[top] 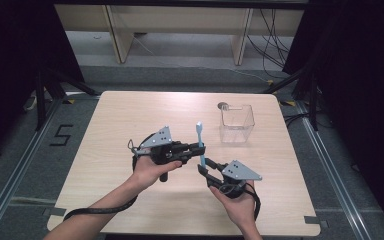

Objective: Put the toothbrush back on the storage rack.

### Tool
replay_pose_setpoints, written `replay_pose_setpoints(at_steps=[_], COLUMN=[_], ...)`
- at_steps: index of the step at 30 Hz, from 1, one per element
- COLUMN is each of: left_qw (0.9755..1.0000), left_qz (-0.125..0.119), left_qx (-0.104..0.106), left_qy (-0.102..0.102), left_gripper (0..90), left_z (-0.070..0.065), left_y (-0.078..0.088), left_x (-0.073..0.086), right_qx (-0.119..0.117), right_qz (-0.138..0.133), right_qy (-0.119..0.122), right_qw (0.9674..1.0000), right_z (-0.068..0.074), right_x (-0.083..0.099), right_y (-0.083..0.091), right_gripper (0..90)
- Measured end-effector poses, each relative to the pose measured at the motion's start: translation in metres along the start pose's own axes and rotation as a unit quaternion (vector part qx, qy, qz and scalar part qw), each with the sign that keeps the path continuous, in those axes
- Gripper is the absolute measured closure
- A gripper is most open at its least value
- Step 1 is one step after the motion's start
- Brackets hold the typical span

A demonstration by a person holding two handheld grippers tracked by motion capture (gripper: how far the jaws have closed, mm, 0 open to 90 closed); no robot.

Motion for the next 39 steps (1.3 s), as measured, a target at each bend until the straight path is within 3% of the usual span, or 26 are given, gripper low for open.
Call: replay_pose_setpoints(at_steps=[5,8,11,13,14,16,17,18,19,24,25,26,28,29,32,39], left_qw=[0.9995,0.9986,0.998,0.9975,0.9972,0.9967,0.9964,0.9963,0.9961,0.9955,0.9954,0.9948,0.9948,0.9948,0.9945,0.9948], left_qz=[0.004,0.01,0.014,0.019,0.021,0.026,0.029,0.029,0.031,0.033,0.033,0.036,0.037,0.036,0.038,0.041], left_qx=[-0.027,-0.043,-0.052,-0.056,-0.058,-0.063,-0.064,-0.064,-0.063,-0.063,-0.065,-0.066,-0.067,-0.067,-0.067,-0.062], left_qy=[-0.014,-0.027,-0.033,-0.039,-0.041,-0.045,-0.049,-0.049,-0.053,-0.063,-0.063,-0.068,-0.067,-0.068,-0.071,-0.07], left_gripper=[80.2,80.2,80.1,80.2,80.2,80.2,80.2,80.2,80.2,80.2,80.2,80.2,80.2,80.2,80.2,80.2], left_z=[0.006,0.009,0.009,0.008,0.008,0.007,0.007,0.006,0.006,0.0,-0.001,-0.001,-0.002,-0.003,-0.003,-0.006], left_y=[0.003,0.003,0.002,0.0,-0.001,-0.002,-0.003,-0.003,-0.004,-0.005,-0.005,-0.005,-0.005,-0.006,-0.006,-0.009], left_x=[0.0,0.002,0.004,0.005,0.006,0.008,0.009,0.01,0.01,0.01,0.009,0.01,0.009,0.009,0.009,0.009], right_qx=[0.011,0.027,0.03,0.028,0.033,0.034,0.032,0.023,0.024,0.016,0.016,0.021,0.016,0.027,0.021,0.035], right_qz=[0.007,-0.015,-0.031,-0.033,-0.049,-0.056,-0.059,-0.056,-0.064,-0.067,-0.063,-0.065,-0.059,-0.065,-0.072,-0.067], right_qy=[-0.019,-0.018,-0.031,-0.029,-0.016,-0.009,-0.007,-0.02,-0.003,0.0,-0.005,0.005,-0.012,0.007,0.002,-0.001], right_qw=[0.9997,0.9994,0.9986,0.9987,0.9981,0.9978,0.9977,0.998,0.9976,0.9976,0.9979,0.9977,0.9981,0.9975,0.9972,0.9972], right_z=[-0.002,-0.007,-0.007,-0.006,-0.007,-0.006,-0.004,0.001,0.001,0.006,0.007,0.005,0.007,0.004,0.006,0.001], right_x=[0.0,-0.011,-0.023,-0.031,-0.039,-0.049,-0.055,-0.058,-0.064,-0.078,-0.079,-0.08,-0.08,-0.082,-0.084,-0.086], right_y=[0.01,0.02,0.029,0.034,0.035,0.038,0.04,0.04,0.04,0.034,0.033,0.032,0.03,0.029,0.025,0.025], right_gripper=[57.7,58.4,61.8,64.1,64.9,66.3,67.4,68.0,68.5,71.1,71.2,71.3,71.5,71.5,72.4,76.5])
Point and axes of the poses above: each handheld gripper's, and its own axes: y roughly backward along the jaws, x roughly out of its underside, z roughly to its left, the point moved 9 cm from there along -y, roughly forward along the jaws, and after that the axes turned 10 degrees about z, right-handed, at the moved point
